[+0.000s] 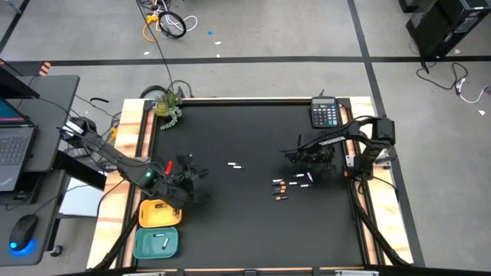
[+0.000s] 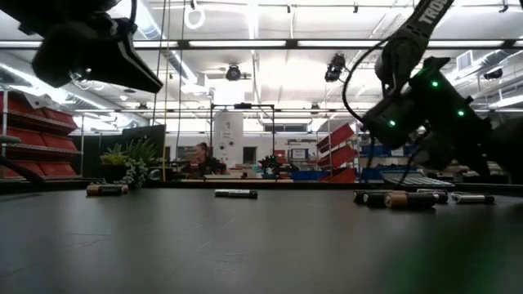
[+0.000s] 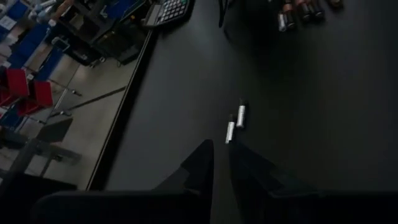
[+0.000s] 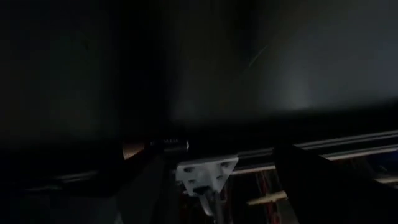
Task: Sort batteries
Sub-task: Put the black battery into the yellow bin
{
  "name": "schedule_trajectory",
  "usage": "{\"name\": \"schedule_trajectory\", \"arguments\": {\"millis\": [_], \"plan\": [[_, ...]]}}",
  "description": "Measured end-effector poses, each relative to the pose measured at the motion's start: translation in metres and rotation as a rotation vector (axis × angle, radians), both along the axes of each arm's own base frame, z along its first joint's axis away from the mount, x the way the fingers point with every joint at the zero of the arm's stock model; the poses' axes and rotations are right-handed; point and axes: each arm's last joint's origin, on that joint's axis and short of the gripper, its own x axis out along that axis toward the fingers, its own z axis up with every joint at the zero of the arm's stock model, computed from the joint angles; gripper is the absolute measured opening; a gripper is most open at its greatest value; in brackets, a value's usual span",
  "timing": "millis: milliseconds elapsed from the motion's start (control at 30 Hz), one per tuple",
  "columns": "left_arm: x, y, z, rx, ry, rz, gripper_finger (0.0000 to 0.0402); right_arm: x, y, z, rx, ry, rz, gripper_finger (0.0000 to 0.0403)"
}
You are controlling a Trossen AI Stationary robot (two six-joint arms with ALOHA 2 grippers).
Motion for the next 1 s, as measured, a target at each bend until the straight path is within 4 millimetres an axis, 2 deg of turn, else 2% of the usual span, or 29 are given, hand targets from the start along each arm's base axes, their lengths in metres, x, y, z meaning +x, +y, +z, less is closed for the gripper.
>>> {"name": "schedule_trajectory", "arguments": {"millis": [100,200,367,533,667,833,1000], "plan": [[-0.004,-0.001,-0.002,0.017,0.016,0.010,0.0057,0.001,0.000,0.003,-0.007,-0.009,-0.031,0.0327],[-0.006,0.001,-0.004,0.022,0.035,0.030,0.0057,-0.001,0.004,0.006,0.022,-0.008,-0.154,0.0324],[-0.007,0.002,-0.005,0.020,0.040,0.039,0.0057,0.001,0.014,0.026,0.003,0.046,-0.273,0.0306],[-0.006,0.001,-0.003,0.012,0.013,0.046,0.0057,0.002,0.029,0.046,-0.101,-0.090,-0.316,0.0287],[-0.004,0.000,-0.002,0.009,-0.011,0.045,0.0057,-0.004,0.039,0.054,-0.168,-0.140,-0.432,0.0277],[0.000,-0.002,0.003,0.012,-0.047,0.021,0.0057,-0.012,0.048,0.055,-0.379,-0.201,-0.615,0.0272],[0.000,-0.005,0.003,0.027,-0.023,-0.028,0.0057,-0.016,0.070,0.059,-0.627,-0.468,-0.740,0.0272]]}}
